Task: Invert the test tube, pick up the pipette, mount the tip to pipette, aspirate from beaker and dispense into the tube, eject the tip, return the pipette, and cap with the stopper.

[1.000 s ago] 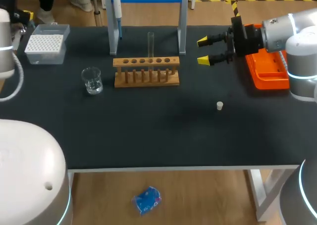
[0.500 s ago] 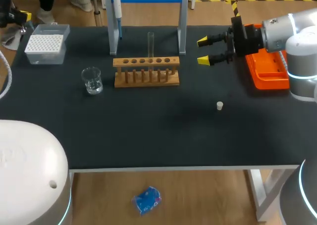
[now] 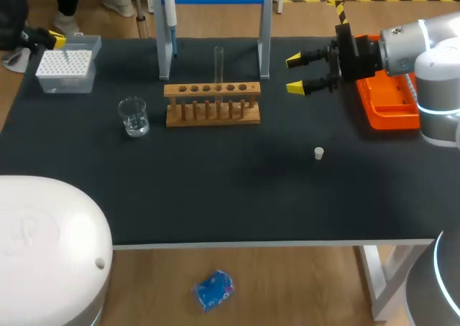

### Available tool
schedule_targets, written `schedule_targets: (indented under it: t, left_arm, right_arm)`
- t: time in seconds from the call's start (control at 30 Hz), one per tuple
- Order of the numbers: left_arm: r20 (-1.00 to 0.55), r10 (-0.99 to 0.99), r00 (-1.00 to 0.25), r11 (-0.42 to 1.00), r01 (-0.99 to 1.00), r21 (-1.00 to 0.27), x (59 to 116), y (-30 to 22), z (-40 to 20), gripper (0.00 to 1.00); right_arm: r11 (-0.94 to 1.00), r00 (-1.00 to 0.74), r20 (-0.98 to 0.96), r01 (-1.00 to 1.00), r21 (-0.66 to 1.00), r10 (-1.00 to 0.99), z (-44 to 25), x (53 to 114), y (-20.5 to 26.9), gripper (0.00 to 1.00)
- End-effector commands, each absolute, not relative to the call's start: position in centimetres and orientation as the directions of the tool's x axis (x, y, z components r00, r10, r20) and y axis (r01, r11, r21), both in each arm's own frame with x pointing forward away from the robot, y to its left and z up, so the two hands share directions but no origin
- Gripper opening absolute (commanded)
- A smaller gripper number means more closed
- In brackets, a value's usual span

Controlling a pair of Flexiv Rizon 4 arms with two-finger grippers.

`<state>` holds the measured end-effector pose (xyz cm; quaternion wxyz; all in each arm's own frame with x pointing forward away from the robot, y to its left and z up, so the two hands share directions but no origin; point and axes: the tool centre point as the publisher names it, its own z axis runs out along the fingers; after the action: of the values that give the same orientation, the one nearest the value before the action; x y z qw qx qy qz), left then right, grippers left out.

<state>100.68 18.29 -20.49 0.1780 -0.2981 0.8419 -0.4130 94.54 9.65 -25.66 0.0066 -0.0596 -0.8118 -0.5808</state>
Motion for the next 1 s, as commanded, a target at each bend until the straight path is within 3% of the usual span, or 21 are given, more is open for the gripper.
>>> schedule_targets:
  t: [0.03, 0.17, 0.87, 1.0]
  left_arm:
    - [-0.065, -0.636, -0.769, 0.465, -0.314, -0.828, 95.6, 18.1, -17.9, 0.00]
    - [-0.067, -0.536, -0.842, 0.462, -0.225, -0.858, 93.1, 15.7, -16.7, 0.00]
    - [-0.062, -0.530, -0.846, 0.480, -0.238, -0.844, 93.1, 15.6, -17.0, 0.00]
    - [-0.062, -0.492, -0.868, 0.497, -0.221, -0.839, 91.0, 14.0, -16.8, 0.00]
  right_arm:
    - [0.318, -0.993, 0.080, 0.104, 0.942, 0.090, -25.7, 94.5, 9.6, 1.00]
    - [0.318, -0.993, 0.080, 0.104, 0.942, 0.090, -25.7, 94.5, 9.6, 1.00]
    - [0.318, -0.993, 0.080, 0.104, 0.942, 0.090, -25.7, 94.5, 9.6, 1.00]
    - [0.318, -0.993, 0.080, 0.104, 0.942, 0.090, -25.7, 94.5, 9.6, 1.00]
